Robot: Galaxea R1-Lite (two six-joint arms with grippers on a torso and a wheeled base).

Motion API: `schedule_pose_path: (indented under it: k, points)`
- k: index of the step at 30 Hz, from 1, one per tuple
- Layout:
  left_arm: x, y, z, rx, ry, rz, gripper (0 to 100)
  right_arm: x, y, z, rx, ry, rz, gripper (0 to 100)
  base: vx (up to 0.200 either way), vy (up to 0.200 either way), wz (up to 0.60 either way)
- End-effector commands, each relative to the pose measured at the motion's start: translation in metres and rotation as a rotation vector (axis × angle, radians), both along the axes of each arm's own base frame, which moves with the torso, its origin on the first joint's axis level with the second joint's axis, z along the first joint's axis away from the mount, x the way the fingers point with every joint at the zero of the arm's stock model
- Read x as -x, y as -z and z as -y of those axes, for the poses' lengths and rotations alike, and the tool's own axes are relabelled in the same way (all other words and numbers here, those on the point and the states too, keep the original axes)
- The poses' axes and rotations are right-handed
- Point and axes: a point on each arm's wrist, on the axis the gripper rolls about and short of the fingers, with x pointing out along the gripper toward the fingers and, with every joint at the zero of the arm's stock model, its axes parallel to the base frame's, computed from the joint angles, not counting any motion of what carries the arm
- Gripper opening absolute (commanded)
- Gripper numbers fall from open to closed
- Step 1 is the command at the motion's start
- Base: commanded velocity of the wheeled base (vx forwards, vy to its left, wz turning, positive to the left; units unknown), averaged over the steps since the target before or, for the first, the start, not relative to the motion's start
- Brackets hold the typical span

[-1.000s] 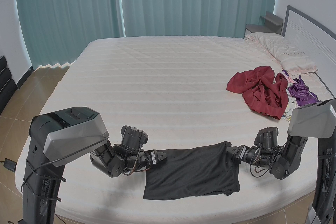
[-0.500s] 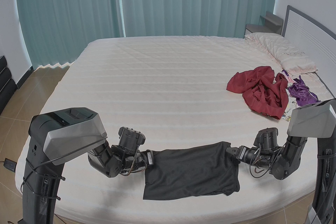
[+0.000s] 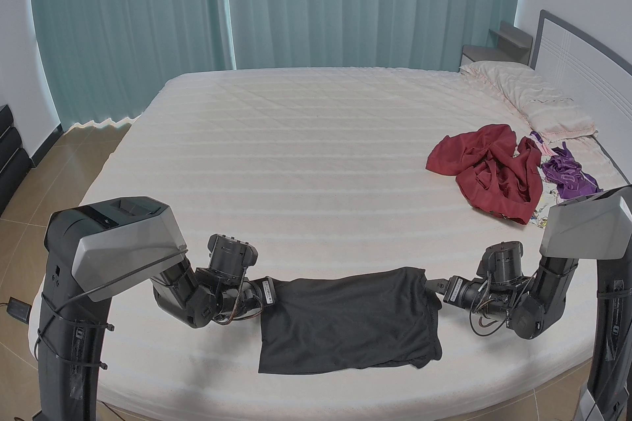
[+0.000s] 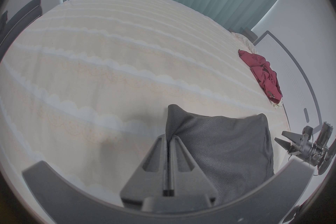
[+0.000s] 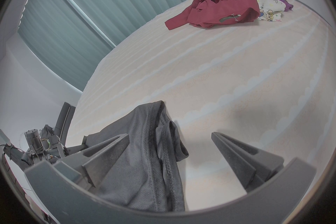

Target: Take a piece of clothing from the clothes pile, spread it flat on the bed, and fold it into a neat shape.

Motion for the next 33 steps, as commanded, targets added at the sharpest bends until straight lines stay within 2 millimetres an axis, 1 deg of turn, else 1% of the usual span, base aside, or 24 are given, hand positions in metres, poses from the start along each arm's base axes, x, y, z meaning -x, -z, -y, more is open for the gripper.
schedule_pose_path:
  k: [1,2,3,6,7,8,9,11,13,14,15,18,21,27,29,33]
  points:
    - [-0.002,0.000,-0.005,0.002,-0.015,0.000,0,0.001,0.001,0.000,0.001,-0.002,-0.003,100,0.000,0.000,0.00]
    - [-0.002,0.000,-0.006,0.001,-0.016,-0.001,0,0.001,0.001,0.000,0.001,-0.002,-0.003,100,0.000,0.000,0.00]
    - [-0.002,0.000,-0.006,0.001,-0.018,-0.001,100,0.001,0.001,0.000,0.002,-0.002,-0.006,100,0.000,0.000,0.00]
    - [-0.001,0.002,-0.010,-0.001,-0.027,-0.012,100,0.002,0.001,0.000,0.001,-0.004,-0.007,100,0.000,0.000,0.00]
    - [0.004,0.002,-0.013,-0.002,-0.023,-0.028,100,0.002,0.000,0.000,-0.001,-0.005,-0.007,100,0.000,0.000,0.00]
    - [0.005,0.002,-0.013,0.000,-0.023,-0.031,100,0.002,0.000,0.000,-0.001,-0.005,-0.007,100,0.000,0.000,0.00]
    - [0.013,-0.003,-0.016,0.010,-0.016,-0.045,100,0.004,0.000,0.000,-0.004,-0.010,-0.011,100,0.000,0.000,0.00]
    - [0.022,-0.008,-0.016,0.029,0.012,-0.061,100,0.004,0.000,-0.001,-0.008,-0.019,-0.012,100,0.000,0.000,0.00]
    - [0.037,-0.013,-0.016,0.078,0.072,-0.072,100,0.005,0.000,-0.002,-0.010,-0.026,-0.016,100,0.000,0.000,0.00]
    - [0.039,-0.014,-0.016,0.087,0.085,-0.069,100,0.005,0.000,-0.002,-0.010,-0.026,-0.016,100,0.000,0.000,0.00]
    - [0.045,-0.013,-0.014,0.103,0.113,-0.055,100,0.006,0.001,-0.002,-0.010,-0.026,-0.018,100,0.000,0.000,0.00]
    - [0.051,-0.009,-0.009,0.120,0.136,0.004,100,0.005,0.000,-0.002,-0.011,-0.026,-0.015,100,0.000,0.000,0.00]
    - [0.054,0.004,-0.004,0.078,0.161,0.005,100,0.006,-0.001,-0.002,-0.009,-0.028,-0.014,100,0.000,0.000,0.00]
    - [0.060,0.010,-0.007,-0.009,0.207,0.013,100,0.007,-0.001,-0.002,-0.009,-0.028,-0.016,100,0.000,0.000,0.00]
    - [0.066,0.012,-0.006,-0.039,0.246,0.007,100,0.007,-0.001,-0.003,-0.009,-0.031,-0.016,100,0.000,0.000,0.00]
    - [0.065,0.016,-0.004,-0.059,0.261,0.011,100,0.007,-0.001,-0.004,-0.009,-0.033,-0.016,100,0.000,0.000,0.00]
